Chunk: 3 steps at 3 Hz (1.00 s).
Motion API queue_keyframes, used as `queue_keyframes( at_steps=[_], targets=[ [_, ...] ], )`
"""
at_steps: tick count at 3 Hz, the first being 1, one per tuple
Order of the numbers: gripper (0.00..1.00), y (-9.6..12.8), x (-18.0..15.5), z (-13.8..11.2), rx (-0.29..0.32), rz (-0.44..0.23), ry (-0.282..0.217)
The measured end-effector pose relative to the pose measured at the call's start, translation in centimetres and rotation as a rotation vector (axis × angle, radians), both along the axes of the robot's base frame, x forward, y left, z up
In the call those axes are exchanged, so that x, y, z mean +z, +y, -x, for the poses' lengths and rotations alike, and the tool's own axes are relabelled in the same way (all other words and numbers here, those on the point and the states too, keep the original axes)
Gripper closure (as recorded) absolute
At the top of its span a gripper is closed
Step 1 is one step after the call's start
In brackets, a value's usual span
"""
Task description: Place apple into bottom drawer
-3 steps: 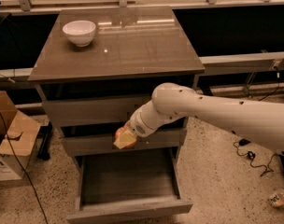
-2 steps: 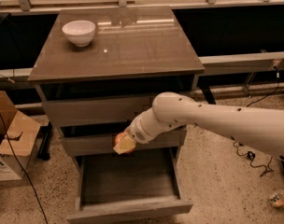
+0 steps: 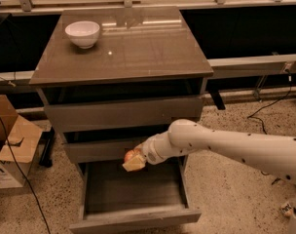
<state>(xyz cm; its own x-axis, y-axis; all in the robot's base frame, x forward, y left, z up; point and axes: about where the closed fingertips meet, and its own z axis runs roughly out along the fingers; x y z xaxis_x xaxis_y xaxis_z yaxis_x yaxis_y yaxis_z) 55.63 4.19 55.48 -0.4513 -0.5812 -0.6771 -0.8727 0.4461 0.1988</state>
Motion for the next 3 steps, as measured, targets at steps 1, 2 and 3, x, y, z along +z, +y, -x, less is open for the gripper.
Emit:
queue_keyframes(
  at_steps=[1, 2, 3],
  targets=[
    [1.00, -0.8, -4.9, 0.0, -0.020, -0.044, 0.059],
    [1.00, -0.8, -4.9, 0.0, -0.020, -0.044, 0.060],
    [1.00, 1.3, -9.0, -0.2, 0.010, 0.017, 0.092]
  ],
)
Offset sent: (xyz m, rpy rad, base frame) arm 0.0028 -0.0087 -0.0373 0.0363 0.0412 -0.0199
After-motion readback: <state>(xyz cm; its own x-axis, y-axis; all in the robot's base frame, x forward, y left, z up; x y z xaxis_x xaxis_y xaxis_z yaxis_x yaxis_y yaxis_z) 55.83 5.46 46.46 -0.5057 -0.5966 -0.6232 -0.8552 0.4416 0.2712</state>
